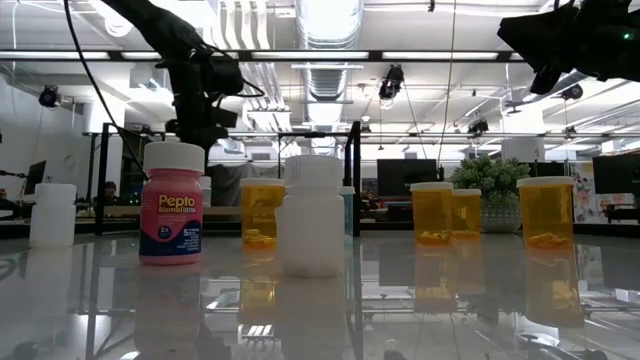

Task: Pick and place medicine bottles onto shelf by color
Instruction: Put the left transparent pill bottle on the shelf

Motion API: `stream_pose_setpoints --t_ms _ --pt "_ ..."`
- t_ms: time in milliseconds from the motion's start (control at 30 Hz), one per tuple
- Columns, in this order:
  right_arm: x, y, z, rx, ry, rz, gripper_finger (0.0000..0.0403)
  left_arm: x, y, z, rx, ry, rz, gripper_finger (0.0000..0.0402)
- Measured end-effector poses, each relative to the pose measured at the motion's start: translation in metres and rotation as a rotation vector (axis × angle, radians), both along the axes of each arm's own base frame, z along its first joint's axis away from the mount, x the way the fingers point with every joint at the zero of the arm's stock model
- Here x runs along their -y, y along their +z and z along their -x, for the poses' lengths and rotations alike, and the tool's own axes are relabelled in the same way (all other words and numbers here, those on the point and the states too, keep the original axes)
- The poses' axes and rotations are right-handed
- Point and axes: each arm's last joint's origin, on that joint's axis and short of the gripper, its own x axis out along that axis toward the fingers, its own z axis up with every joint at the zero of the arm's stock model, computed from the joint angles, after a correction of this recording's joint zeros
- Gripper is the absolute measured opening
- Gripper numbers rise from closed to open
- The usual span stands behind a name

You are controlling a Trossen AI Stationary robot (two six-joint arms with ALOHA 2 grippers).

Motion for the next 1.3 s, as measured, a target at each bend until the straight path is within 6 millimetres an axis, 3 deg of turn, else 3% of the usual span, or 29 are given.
stream_pose_setpoints --t_ms 267,800,1300 --pt "0.0 0.0 0.0 0.0 0.0 0.0 0.0068 0.003 -0.002 0.005 -0.08 0.04 0.006 0.0001" --pt "0.0 0.0 0.0 -0.002 0.0 -0.001 0.0068 -0.002 0.004 -0.007 0.03 0.03 -0.09 0.0001" --pt "0.0 0.0 0.0 -0.004 0.0 -0.001 0.0068 -0.004 -0.006 -0.008 -0.023 0.034 -0.062 0.0001"
